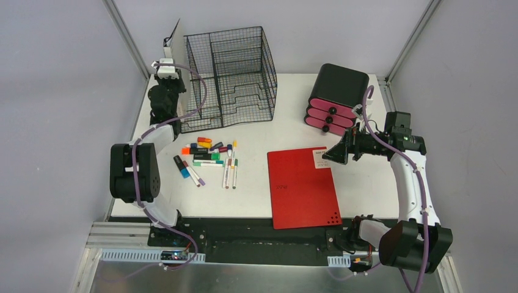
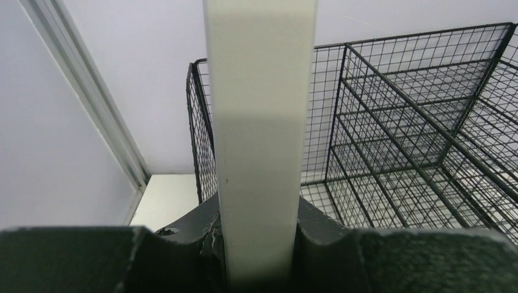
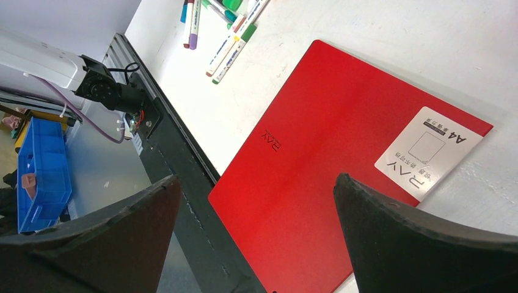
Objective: Organize the desk
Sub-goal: Place the folder in the storage box.
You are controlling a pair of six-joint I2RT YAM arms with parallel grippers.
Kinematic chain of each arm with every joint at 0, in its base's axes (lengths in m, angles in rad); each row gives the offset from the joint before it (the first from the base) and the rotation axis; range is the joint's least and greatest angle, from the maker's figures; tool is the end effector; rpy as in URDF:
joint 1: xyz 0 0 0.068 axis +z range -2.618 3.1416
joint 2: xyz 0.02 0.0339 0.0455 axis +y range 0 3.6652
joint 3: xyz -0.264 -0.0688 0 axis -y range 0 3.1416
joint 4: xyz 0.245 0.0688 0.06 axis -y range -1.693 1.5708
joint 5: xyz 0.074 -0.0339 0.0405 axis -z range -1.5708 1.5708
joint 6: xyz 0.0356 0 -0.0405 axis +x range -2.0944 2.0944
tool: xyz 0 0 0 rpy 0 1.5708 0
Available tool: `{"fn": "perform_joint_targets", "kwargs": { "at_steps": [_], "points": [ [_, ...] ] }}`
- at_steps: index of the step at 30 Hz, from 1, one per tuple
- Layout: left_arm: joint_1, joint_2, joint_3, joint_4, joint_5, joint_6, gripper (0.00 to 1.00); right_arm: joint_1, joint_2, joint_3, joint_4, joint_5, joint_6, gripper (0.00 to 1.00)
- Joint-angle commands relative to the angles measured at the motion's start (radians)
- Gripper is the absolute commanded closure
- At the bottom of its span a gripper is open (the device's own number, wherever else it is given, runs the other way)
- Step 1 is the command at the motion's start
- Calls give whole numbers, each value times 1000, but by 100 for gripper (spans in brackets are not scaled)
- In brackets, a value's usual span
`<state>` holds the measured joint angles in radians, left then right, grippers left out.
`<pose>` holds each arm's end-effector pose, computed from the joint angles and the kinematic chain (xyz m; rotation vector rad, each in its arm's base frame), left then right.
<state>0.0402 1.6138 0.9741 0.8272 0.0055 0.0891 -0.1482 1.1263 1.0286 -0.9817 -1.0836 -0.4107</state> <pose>0.3711 0.0147 0.2996 0.0384 1.3835 0.1042 0.2014 0.0017 0.3077 -0.6073 2.1035 1.1027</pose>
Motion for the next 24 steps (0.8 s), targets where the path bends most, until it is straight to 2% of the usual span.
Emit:
{"fn": "perform_joint_targets", "kwargs": {
  "at_steps": [1, 2, 3, 5, 11, 15, 21, 24],
  "points": [
    [12, 35, 71, 230, 21, -15, 100, -10, -12, 32, 12, -1, -19, 1],
    [12, 44, 75, 229, 14, -15, 95, -10, -11, 31, 11, 0, -19, 1],
    [13, 52, 76, 229, 15, -13, 82, -11, -10, 31, 11, 2, -19, 1],
    [16, 65, 75, 223, 33, -1, 64, -11, -7, 31, 11, 3, -19, 1],
    [31, 55, 71, 134, 45, -9, 34, -13, -6, 32, 12, 1, -19, 1],
    [64, 5, 123, -59, 70, -83, 14, -12, -4, 31, 11, -1, -19, 1],
    [120, 3, 419, -593, 193, -222, 7, -13, -5, 31, 11, -5, -17, 1],
    [124, 45, 540, -746, 266, -237, 8, -13, -9, 32, 10, -7, -17, 1]
  ]
}}
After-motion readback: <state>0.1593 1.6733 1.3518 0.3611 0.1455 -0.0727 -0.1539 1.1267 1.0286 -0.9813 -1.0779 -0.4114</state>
